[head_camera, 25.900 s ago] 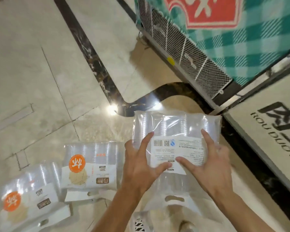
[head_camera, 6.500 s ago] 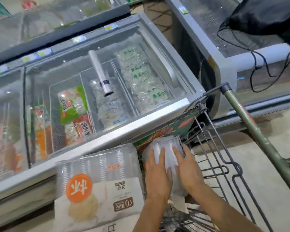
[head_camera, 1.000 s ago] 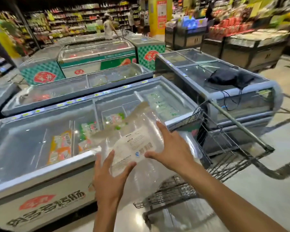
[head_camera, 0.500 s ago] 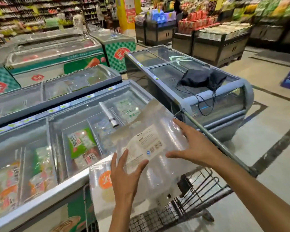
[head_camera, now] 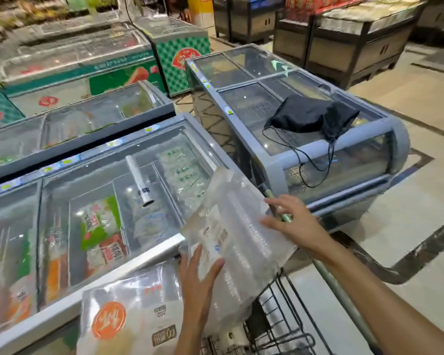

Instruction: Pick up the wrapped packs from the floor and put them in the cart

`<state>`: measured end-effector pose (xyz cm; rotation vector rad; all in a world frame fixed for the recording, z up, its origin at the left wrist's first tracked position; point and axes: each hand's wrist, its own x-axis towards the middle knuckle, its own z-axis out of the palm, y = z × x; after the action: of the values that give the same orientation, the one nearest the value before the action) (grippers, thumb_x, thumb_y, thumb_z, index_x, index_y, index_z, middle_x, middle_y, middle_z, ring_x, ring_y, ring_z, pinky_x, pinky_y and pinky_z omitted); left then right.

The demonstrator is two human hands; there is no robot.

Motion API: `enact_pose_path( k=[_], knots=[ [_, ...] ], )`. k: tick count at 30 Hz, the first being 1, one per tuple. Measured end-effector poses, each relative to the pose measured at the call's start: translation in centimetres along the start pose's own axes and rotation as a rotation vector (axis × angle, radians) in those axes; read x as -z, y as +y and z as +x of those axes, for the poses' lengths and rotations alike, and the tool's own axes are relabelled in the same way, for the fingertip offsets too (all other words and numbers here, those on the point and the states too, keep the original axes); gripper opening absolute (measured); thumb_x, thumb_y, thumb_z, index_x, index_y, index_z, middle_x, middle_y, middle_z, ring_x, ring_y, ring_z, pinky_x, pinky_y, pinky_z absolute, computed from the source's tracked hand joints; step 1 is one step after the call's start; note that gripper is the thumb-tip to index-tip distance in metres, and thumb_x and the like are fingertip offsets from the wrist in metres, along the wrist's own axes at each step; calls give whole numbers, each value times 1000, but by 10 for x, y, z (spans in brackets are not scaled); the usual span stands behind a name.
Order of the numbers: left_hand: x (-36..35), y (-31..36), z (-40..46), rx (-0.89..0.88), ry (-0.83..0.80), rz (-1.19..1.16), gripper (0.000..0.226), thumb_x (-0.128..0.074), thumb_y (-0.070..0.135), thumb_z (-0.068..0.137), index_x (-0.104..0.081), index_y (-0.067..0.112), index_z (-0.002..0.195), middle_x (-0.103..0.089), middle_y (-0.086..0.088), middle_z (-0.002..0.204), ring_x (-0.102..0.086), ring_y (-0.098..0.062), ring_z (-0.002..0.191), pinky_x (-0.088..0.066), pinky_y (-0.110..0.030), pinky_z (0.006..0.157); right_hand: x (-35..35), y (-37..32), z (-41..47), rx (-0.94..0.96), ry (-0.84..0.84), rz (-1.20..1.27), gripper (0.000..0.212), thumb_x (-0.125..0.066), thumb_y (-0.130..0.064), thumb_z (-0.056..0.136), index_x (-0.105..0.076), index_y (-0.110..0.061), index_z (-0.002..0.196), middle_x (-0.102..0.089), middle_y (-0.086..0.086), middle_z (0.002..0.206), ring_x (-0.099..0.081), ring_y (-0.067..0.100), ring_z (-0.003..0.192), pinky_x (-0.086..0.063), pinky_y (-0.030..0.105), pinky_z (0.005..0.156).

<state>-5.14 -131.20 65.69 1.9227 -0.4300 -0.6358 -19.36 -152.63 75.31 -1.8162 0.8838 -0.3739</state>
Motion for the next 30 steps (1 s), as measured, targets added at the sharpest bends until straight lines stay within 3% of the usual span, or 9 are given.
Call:
enact_pose_path(
  k=[3, 6, 8, 11, 15, 19, 22, 26, 30],
  knots=[
    [-20, -2, 13, 59, -34, -19, 84, -71, 70, 75, -41, 46, 150, -11, 20, 164, -11, 10, 134, -15, -27, 111, 1, 13, 24, -188, -142, 51, 90, -79, -83, 57, -63, -40, 134, -61, -11, 138, -63, 16, 120, -51, 46, 104],
    [-41, 1, 27, 79, -97, -40, 97, -66, 88, 66, -31, 55, 150, -3, 28, 158, -9, 6, 140, -13, -35, 121, -5, 22, 36, -152, -109, 12, 74, -66, -83, 72, -65, -40, 133, -60, -18, 139, -58, 8, 126, -46, 39, 110],
    [-58, 5, 37, 62, -194, -94, 95, -61, 92, 66, -27, 62, 150, -9, 25, 165, -14, -5, 152, -18, -51, 126, -18, 29, 39, -110, -121, -66, 55, -59, -68, 89, -64, -38, 135, -57, -22, 139, -51, 1, 129, -38, 28, 113],
    [-72, 11, 58, 52, -226, -234, 83, -64, 82, 79, -27, 62, 150, -34, 20, 162, -33, -11, 150, -29, -54, 122, -45, 49, 42, -60, -183, -184, 40, -53, -39, 104, -56, -35, 143, -55, -11, 143, -45, 4, 135, -32, 25, 115],
    [-62, 20, 77, -38, -229, -137, 88, -68, 73, 82, -20, 59, 154, -20, 26, 164, -21, 2, 150, -22, -34, 120, -81, 73, 35, 7, -285, -261, 51, -52, -20, 103, -46, -39, 149, -49, -12, 134, -46, 1, 128, -32, 19, 113],
    [-70, 13, 77, -96, -163, 116, 73, -62, 47, 97, -19, 56, 155, -18, 8, 167, -16, -11, 154, -20, -29, 118, -99, 101, 35, 5, -166, -310, 66, -51, -5, 97, -37, -37, 153, -42, -7, 141, -47, 12, 129, -38, 27, 112],
    [-73, -2, 78, -167, -154, 234, 73, -58, 41, 100, -14, 57, 155, -18, 10, 168, -10, -10, 156, -18, -31, 123, -92, 115, 39, 29, -78, -344, 62, -49, -11, 100, -34, -35, 155, -28, -5, 157, -38, 17, 141, -35, 40, 118],
    [-80, -6, 73, -157, -136, 234, 68, -52, 41, 103, -13, 60, 155, -4, 11, 171, -1, -7, 156, -13, -32, 125, -104, 127, 40, 70, -38, -366, 52, -37, -31, 109, -26, -34, 159, -6, -4, 169, -25, 16, 151, -33, 41, 121],
    [-87, -14, 69, -176, -88, 268, 66, -49, 38, 104, -13, 61, 154, 11, 18, 169, 0, -11, 157, -18, -39, 126, -117, 140, 39, 39, -52, -461, 52, -31, -37, 109, -17, -43, 159, 4, -10, 170, -49, 20, 134, -54, 40, 96]
  ],
)
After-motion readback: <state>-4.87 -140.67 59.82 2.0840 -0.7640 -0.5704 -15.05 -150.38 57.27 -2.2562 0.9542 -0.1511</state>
